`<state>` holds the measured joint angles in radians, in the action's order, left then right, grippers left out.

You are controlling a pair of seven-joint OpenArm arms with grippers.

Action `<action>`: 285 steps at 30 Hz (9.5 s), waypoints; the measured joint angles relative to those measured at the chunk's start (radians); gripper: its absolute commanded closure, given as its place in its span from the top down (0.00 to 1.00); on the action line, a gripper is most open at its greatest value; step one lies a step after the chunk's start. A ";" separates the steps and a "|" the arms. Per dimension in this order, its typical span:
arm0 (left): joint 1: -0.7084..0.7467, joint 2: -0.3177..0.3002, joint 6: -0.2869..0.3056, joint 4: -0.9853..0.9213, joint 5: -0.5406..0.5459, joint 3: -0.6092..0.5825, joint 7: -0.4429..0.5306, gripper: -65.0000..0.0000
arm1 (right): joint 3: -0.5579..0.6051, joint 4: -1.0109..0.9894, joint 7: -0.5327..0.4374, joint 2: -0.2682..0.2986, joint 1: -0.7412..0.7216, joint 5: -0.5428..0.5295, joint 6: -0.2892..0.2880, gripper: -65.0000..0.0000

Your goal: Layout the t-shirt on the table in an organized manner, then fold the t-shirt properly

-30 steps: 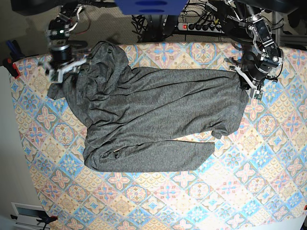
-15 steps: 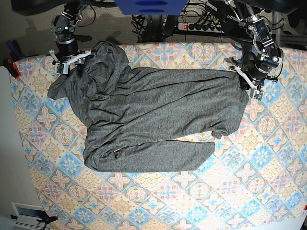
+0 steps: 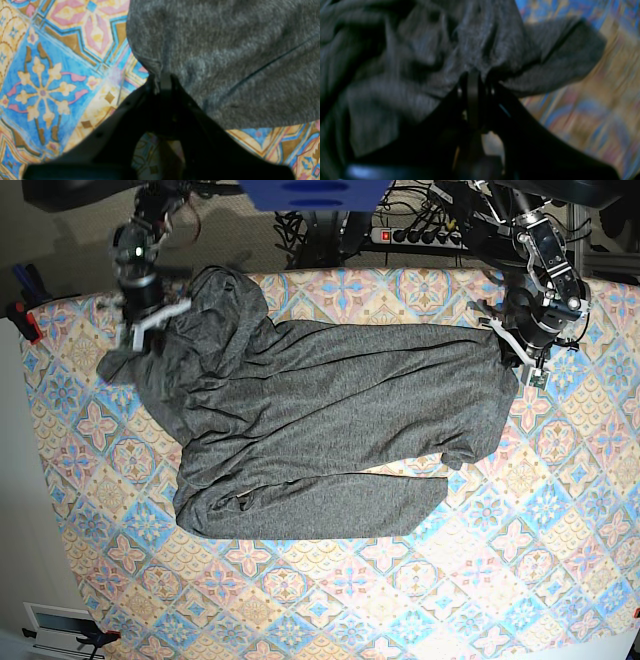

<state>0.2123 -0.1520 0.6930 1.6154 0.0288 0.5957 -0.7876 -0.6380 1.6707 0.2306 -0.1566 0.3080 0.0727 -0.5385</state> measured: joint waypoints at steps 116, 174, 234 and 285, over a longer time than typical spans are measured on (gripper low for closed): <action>-0.148 -0.003 0.011 0.210 -0.198 -0.091 -0.306 0.04 | -0.304 0.229 0.230 -0.010 -0.234 0.109 -0.140 0.32; -0.127 0.002 0.011 0.210 -0.198 -0.096 -0.301 0.04 | -0.474 -0.222 0.155 0.090 -0.272 0.028 -0.132 0.23; -0.129 0.027 0.011 0.210 -0.202 -0.095 -0.302 0.04 | -0.489 -0.261 0.160 0.090 -0.270 -0.192 -0.146 0.42; -0.122 0.126 0.011 0.409 -0.180 -0.114 -0.301 0.36 | -0.403 0.181 0.171 0.138 -0.227 -0.151 -0.158 0.00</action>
<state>0.0902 -0.0265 0.7040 2.0239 -0.1513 0.4820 -1.0889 -1.0409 1.8519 0.4019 -0.0185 0.0807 -0.0780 -0.6964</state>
